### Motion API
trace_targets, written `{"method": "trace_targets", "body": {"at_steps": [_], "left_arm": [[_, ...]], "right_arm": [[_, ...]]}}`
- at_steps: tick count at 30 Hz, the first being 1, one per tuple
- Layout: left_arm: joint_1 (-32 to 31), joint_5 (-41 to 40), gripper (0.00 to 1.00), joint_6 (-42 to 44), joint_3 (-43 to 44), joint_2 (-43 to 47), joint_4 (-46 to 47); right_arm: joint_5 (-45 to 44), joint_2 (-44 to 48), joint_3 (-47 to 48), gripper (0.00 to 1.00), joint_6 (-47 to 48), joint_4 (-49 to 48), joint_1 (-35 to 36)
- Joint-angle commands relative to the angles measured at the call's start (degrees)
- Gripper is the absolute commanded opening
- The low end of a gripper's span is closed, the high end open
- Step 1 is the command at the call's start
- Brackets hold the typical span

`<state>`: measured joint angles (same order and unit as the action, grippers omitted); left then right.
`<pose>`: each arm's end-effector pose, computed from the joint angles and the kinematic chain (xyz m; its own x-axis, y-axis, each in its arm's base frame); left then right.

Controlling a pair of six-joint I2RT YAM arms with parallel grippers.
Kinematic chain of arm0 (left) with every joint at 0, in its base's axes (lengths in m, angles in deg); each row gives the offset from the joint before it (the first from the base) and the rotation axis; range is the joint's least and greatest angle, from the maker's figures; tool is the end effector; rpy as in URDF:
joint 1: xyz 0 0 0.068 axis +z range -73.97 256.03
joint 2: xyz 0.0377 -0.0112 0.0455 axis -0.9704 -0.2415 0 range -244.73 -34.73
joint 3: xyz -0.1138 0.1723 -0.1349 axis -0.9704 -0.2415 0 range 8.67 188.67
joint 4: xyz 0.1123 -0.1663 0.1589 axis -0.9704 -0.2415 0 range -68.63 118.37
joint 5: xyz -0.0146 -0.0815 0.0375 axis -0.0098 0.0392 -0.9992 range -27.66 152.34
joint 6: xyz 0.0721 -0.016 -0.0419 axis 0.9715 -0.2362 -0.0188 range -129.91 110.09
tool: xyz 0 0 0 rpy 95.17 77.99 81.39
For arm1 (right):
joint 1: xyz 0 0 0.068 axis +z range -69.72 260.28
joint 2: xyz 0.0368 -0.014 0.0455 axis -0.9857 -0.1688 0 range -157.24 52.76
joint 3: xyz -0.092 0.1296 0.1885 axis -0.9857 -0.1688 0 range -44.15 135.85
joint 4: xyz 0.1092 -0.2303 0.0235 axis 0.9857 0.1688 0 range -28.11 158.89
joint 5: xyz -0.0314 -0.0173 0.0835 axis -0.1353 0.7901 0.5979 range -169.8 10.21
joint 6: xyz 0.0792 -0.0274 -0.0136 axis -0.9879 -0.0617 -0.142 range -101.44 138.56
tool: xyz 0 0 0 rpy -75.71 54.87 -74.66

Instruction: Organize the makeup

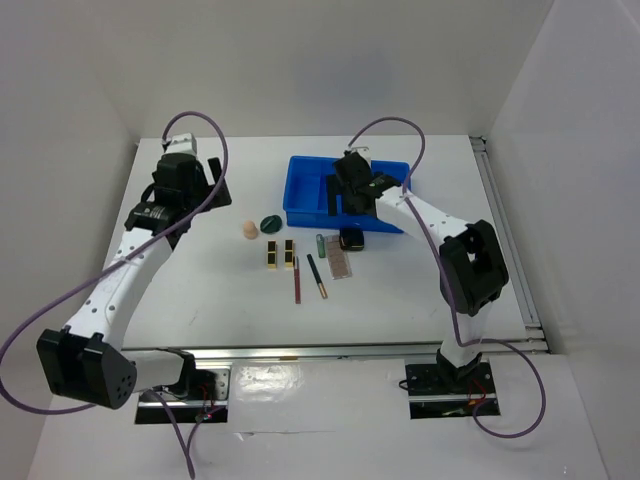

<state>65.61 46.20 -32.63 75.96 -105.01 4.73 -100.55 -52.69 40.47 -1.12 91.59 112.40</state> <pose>0.3108 -0.0360 0.3186 -0.3794 -0.3075 -0.8727 -0.2355 0.9442 -0.2303 0.3692 0.2005 0.2018 -0.7188 -0.0795 -0.6907 -0.0683 0.9967 -0.0436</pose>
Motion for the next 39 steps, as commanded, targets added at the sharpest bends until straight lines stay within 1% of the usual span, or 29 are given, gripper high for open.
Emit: {"method": "trace_targets", "body": {"at_steps": [1, 5, 8, 10, 12, 14, 15, 17, 19, 20, 23, 24, 28, 29, 30, 34, 36, 39], "left_arm": [[0.0, -0.3, 1.00, -1.9, 4.1, -4.2, -5.8], [-1.2, -2.2, 1.00, -3.4, 4.1, -6.0, -7.0], [-1.7, 0.8, 1.00, -4.2, 5.3, -7.8, -9.7], [-1.7, 3.5, 1.00, -3.7, 5.8, -9.6, -10.6], [-2.2, 5.6, 1.00, -2.6, 5.8, -10.1, -11.1], [-3.6, 5.6, 1.00, -3.8, 5.1, -10.8, -11.1], [-4.5, 5.6, 1.00, -4.3, 5.1, -10.8, -11.1], [-5.0, 6.7, 1.00, -5.0, 5.1, -11.8, -11.1], [-5.1, 9.3, 0.99, -6.1, 6.0, -12.5, -11.7], [-5.1, 10.3, 0.99, -6.1, 6.0, -13.5, -10.6], [-5.1, 11.6, 0.93, -8.0, 8.6, -17.7, -10.6], [-5.1, 11.6, 0.90, -8.7, 9.4, -21.1, -11.3], [-5.1, 9.6, 0.90, -10.1, 12.7, -25.8, -11.4], [-5.1, 8.9, 0.92, -10.2, 14.0, -26.5, -11.4], [-5.1, 8.8, 0.92, -10.2, 14.7, -27.3, -11.4], [-5.1, 5.5, 0.92, -12.6, 17.6, -32.2, -13.5], [-5.1, 4.4, 0.88, -13.1, 17.6, -34.8, -13.5], [-4.4, 3.8, 0.79, -14.4, 18.1, -37.9, -12.2]], "right_arm": [[-1.0, 3.2, -2.6, 1.00, -1.0, -0.7, 0.4], [0.1, 6.0, -5.0, 1.00, -1.0, -1.0, 0.4], [2.6, 9.0, -7.8, 1.00, -1.5, -1.6, 0.4], [5.7, 11.3, -9.6, 1.00, -0.8, -3.4, -0.1], [11.5, 15.3, -12.7, 1.00, -0.3, -5.8, -0.6], [16.2, 18.1, -14.1, 1.00, -0.3, -5.8, -2.2], [17.1, 18.7, -14.7, 1.00, -1.0, -5.3, -2.8], [17.6, 20.2, -14.7, 1.00, -1.5, -3.4, -3.6], [17.6, 20.7, -15.9, 1.00, -1.5, -3.4, -4.1], [17.6, 21.6, -15.9, 1.00, -1.0, -3.4, -4.1], [18.2, 22.1, -16.4, 1.00, -1.0, -3.4, -4.6], [18.2, 22.1, -16.4, 1.00, -1.0, -3.4, -4.6], [18.2, 21.1, -15.9, 1.00, -1.0, -2.9, -5.1], [18.7, 21.1, -15.9, 1.00, -1.0, -2.9, -5.1], [18.7, 21.1, -15.9, 1.00, -1.0, -2.9, -5.1], [18.7, 20.5, -15.9, 1.00, -1.0, -2.9, -5.1], [18.7, 20.5, -15.9, 1.00, -0.5, -2.3, -5.1], [18.1, 20.0, -15.4, 1.00, -0.4, -2.3, -5.1]]}}
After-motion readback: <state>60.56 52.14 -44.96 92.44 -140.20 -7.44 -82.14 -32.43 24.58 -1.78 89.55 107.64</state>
